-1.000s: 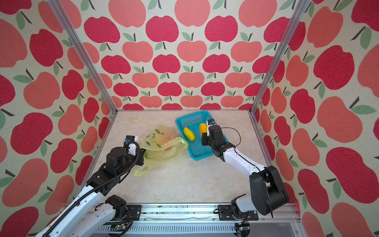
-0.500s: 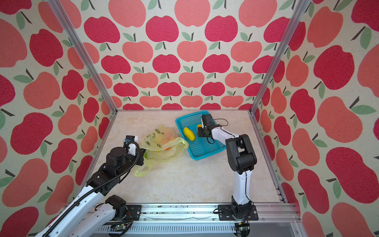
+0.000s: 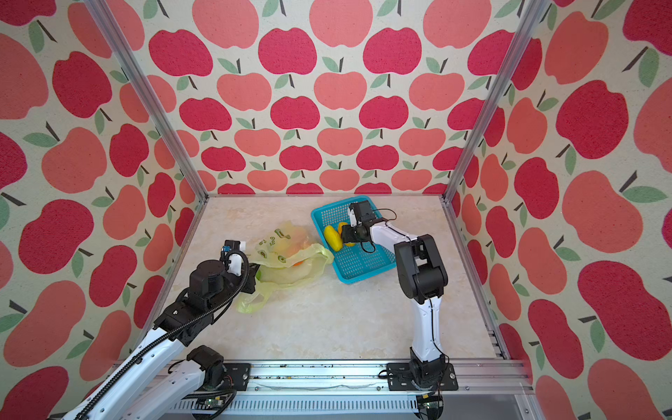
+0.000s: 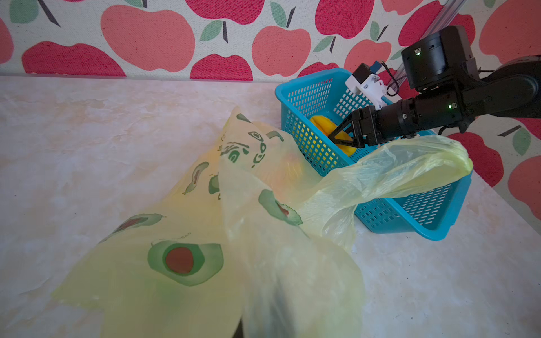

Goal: Untie the knot of the plastic bag and take out the fruit
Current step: Place the fruit in the basket, then pick up the fruit from the plastic bag.

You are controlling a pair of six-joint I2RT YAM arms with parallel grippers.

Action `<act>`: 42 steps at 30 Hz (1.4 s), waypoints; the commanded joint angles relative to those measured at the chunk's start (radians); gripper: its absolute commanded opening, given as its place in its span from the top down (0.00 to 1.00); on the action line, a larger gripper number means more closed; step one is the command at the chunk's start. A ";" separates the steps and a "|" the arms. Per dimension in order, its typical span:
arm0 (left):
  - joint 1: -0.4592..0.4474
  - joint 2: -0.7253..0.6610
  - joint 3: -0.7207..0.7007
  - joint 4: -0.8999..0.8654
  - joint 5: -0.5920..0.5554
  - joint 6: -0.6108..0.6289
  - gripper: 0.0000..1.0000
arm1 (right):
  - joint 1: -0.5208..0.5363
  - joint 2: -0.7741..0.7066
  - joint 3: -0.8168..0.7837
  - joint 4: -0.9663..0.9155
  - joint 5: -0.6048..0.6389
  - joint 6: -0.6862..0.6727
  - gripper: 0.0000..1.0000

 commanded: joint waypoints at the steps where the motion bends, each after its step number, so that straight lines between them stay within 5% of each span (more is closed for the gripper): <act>1: 0.007 -0.002 0.000 0.007 0.018 -0.001 1.00 | 0.003 -0.030 -0.004 -0.028 0.013 0.009 0.29; 6: 0.007 -0.004 -0.003 0.011 0.021 -0.001 1.00 | 0.013 -0.212 -0.149 -0.001 0.066 0.030 0.25; 12: 0.008 0.007 -0.004 0.015 0.024 -0.003 1.00 | 0.062 -0.583 -0.396 0.105 0.198 0.034 0.32; 19: 0.010 -0.005 -0.009 0.018 0.019 -0.005 1.00 | 0.368 -0.883 -0.587 0.343 0.253 -0.181 0.41; 27: 0.011 -0.002 -0.007 0.017 0.024 -0.006 1.00 | 0.602 -0.727 -0.568 0.458 0.216 -0.337 0.51; 42: 0.011 -0.014 -0.009 0.016 0.023 -0.006 1.00 | 0.696 -0.349 -0.448 0.550 0.265 -0.277 0.66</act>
